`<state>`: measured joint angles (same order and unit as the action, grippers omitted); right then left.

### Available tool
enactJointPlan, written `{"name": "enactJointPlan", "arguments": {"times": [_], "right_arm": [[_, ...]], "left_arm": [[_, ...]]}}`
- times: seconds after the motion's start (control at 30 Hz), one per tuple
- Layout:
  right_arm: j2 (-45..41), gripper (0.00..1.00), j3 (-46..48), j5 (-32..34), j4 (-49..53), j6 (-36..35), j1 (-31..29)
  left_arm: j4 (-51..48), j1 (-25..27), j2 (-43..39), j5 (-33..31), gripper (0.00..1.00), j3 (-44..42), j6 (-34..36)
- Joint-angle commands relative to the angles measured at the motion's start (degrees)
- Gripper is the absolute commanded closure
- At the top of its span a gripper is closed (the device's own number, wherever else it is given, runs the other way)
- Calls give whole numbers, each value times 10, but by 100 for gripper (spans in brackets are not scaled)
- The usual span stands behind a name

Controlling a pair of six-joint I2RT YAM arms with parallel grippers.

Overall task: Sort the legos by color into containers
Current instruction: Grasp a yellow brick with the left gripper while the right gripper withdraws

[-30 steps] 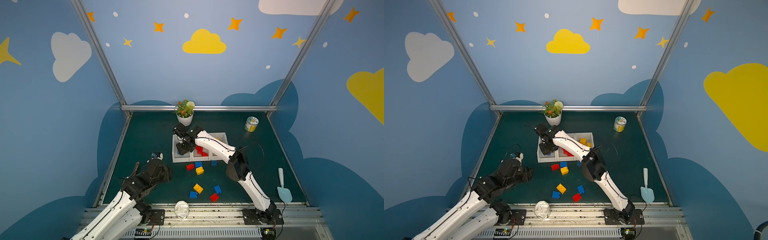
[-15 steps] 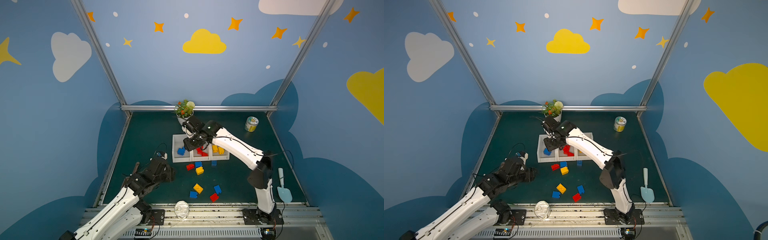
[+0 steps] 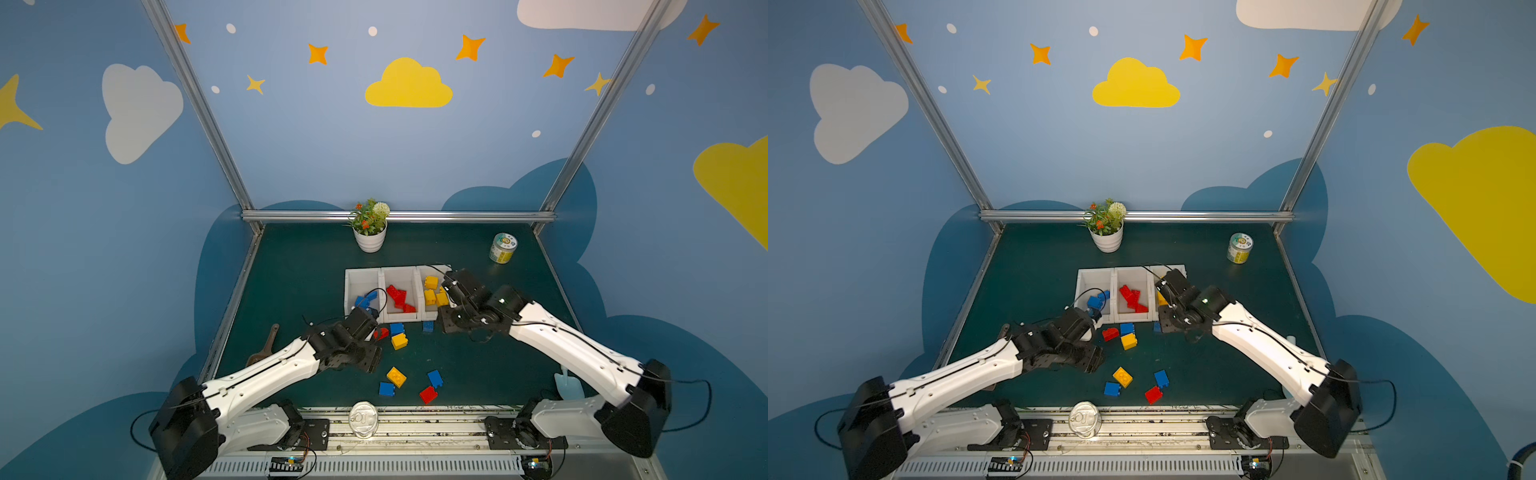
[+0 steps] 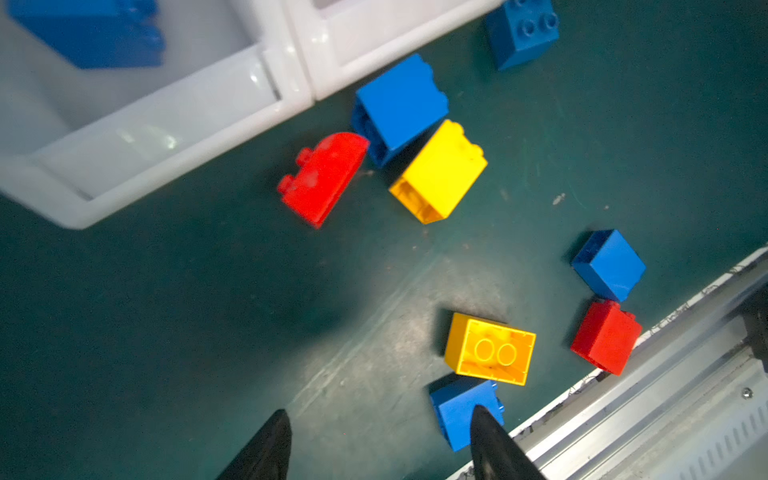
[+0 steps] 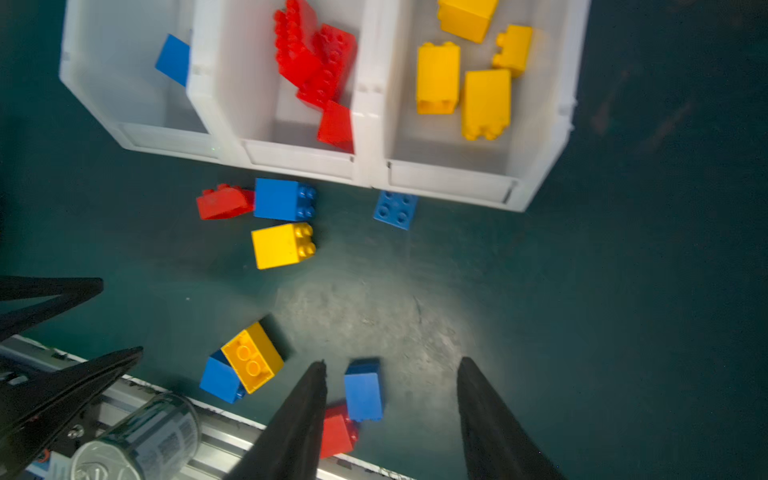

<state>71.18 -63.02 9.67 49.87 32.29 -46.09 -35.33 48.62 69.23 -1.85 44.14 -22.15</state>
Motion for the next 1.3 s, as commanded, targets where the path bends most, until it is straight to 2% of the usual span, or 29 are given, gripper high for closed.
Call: {"name": "enactJointPlan", "arguments": {"times": [0.0,0.1,0.23,0.43,0.67,0.73,0.97,1.1,1.27], "right_arm": [[-83,48,68,63,-35,63,6],[-174,47,144,92,-79,68,7],[-263,47,187,115,-69,94,16],[-289,46,193,114,-20,103,21],[-300,46,208,108,-26,111,22],[-304,46,211,109,-25,113,21],[-317,46,219,112,-17,119,21],[-321,46,221,113,-16,120,21],[-322,46,219,116,-14,115,22]], "left_arm": [[-4,28,45,22,30,25,24],[2,54,88,32,28,43,22],[-7,85,147,37,26,75,24],[-45,105,240,47,25,137,19],[-78,121,312,35,26,179,4],[-88,123,326,26,30,187,4],[-101,126,347,8,53,204,9],[-102,127,349,9,58,210,9],[-107,124,338,-6,58,246,42]]}}
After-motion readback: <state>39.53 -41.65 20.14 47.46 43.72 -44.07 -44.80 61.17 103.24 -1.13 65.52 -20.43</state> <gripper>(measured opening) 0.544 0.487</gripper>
